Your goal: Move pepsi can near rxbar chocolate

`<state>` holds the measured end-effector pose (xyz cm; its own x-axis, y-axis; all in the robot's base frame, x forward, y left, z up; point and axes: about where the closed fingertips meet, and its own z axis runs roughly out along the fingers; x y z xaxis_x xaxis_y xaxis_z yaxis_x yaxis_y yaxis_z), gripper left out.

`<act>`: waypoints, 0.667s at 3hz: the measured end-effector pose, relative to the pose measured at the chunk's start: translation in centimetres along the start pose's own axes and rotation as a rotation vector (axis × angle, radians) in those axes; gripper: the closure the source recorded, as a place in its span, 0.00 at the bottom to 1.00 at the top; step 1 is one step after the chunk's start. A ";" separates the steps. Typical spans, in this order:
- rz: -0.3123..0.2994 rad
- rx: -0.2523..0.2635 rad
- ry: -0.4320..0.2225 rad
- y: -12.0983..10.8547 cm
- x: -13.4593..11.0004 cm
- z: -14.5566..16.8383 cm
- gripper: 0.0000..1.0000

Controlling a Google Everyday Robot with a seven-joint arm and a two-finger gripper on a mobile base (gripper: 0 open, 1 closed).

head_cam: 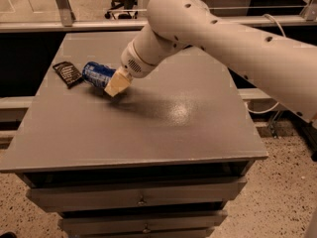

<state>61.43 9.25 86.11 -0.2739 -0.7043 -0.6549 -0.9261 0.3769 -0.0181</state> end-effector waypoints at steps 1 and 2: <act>-0.020 -0.031 -0.009 0.9 -1.7 1.7 1.00; -0.024 -0.047 -0.005 1.4 -1.8 2.3 1.00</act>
Offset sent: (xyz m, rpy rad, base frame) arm -0.0033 0.0415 -0.0108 0.0129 0.0328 0.0677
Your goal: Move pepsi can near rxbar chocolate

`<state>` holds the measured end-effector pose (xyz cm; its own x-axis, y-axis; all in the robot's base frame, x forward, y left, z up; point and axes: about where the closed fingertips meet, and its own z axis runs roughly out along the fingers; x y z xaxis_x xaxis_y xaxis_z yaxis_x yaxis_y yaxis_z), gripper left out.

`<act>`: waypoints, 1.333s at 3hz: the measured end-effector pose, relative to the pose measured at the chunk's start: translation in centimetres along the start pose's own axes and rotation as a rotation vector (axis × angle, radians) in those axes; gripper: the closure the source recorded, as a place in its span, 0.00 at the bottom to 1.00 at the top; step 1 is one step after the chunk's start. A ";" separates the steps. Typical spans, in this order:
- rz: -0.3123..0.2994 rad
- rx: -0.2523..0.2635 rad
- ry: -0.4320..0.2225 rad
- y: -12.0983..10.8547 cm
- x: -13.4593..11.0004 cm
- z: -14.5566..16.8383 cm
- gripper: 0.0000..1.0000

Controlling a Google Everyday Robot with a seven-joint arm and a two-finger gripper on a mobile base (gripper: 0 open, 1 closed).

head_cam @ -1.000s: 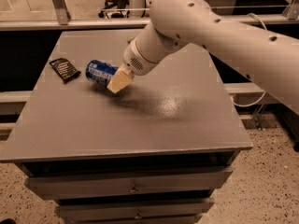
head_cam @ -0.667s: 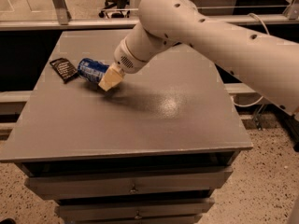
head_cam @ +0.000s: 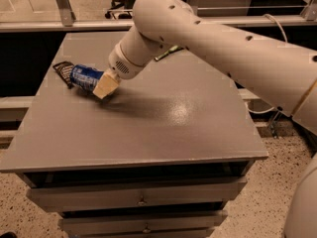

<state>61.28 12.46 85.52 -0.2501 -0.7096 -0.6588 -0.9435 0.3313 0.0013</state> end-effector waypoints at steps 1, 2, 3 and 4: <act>0.001 -0.013 0.006 0.2 0.0 0.4 0.90; 0.002 -0.029 0.011 0.4 -0.1 0.9 0.66; -0.001 -0.044 0.015 0.7 -0.1 1.3 0.43; -0.005 -0.056 0.019 1.1 -0.2 1.6 0.20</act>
Offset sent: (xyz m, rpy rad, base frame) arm -0.0010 0.0091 -0.0085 -0.0007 0.0384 0.0235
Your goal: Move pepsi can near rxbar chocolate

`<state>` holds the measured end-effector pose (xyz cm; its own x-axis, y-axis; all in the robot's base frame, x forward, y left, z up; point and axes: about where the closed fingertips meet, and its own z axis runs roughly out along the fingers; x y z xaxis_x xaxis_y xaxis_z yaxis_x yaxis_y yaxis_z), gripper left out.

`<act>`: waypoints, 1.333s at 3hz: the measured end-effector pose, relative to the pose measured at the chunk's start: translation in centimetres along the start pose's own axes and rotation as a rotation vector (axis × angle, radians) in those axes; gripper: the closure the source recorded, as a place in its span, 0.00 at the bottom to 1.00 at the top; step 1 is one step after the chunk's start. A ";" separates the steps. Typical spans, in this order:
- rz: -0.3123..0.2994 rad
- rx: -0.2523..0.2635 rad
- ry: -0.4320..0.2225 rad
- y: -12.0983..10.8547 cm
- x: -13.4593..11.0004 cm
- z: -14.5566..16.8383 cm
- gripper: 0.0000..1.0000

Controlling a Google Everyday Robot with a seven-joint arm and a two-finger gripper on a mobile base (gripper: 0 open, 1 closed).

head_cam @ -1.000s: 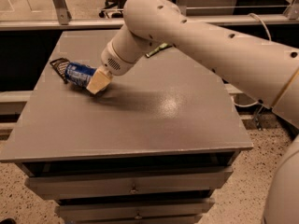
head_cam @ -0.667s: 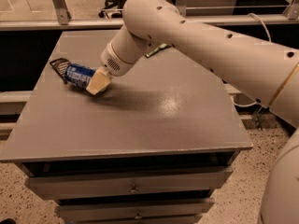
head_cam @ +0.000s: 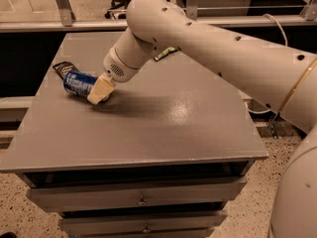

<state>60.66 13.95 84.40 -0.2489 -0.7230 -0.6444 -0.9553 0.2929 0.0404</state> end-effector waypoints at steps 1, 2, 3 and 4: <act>-0.005 -0.009 -0.001 0.4 -0.1 0.1 0.00; -0.005 -0.009 -0.001 0.4 -0.1 0.1 0.00; 0.005 -0.007 -0.051 -0.7 1.0 -1.5 0.00; 0.024 0.029 -0.243 -4.0 4.0 -7.4 0.00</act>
Offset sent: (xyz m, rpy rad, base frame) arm -0.0040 0.0009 0.0022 0.0051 0.0018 0.0104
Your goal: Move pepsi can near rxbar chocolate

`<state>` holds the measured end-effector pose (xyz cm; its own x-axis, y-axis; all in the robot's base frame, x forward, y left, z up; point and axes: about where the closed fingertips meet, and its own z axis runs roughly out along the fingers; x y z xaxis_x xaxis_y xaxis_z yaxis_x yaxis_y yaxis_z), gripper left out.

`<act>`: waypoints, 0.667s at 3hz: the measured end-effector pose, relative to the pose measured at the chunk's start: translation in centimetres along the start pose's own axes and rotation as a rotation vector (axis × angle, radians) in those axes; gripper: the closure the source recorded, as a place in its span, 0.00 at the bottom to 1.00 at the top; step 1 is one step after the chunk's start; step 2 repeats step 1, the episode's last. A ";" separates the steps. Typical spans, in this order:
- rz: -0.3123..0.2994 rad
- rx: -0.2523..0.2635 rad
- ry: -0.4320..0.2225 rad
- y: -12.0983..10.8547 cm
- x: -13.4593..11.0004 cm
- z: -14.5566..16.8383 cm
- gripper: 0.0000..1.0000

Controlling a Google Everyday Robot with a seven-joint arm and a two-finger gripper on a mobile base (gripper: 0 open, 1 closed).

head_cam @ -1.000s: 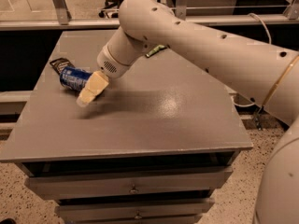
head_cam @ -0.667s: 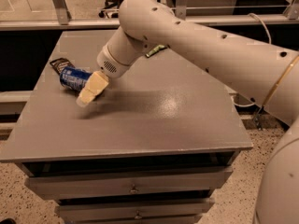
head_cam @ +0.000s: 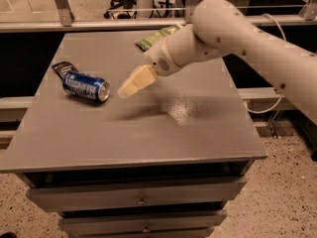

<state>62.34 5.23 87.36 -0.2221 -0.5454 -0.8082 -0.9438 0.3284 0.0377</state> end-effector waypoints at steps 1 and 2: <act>-0.005 0.085 -0.150 -3.7 2.0 -8.3 0.00; -0.005 0.085 -0.150 -3.7 2.0 -8.3 0.00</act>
Offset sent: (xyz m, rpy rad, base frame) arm 0.0000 0.0000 0.0000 0.0000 0.0000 0.0000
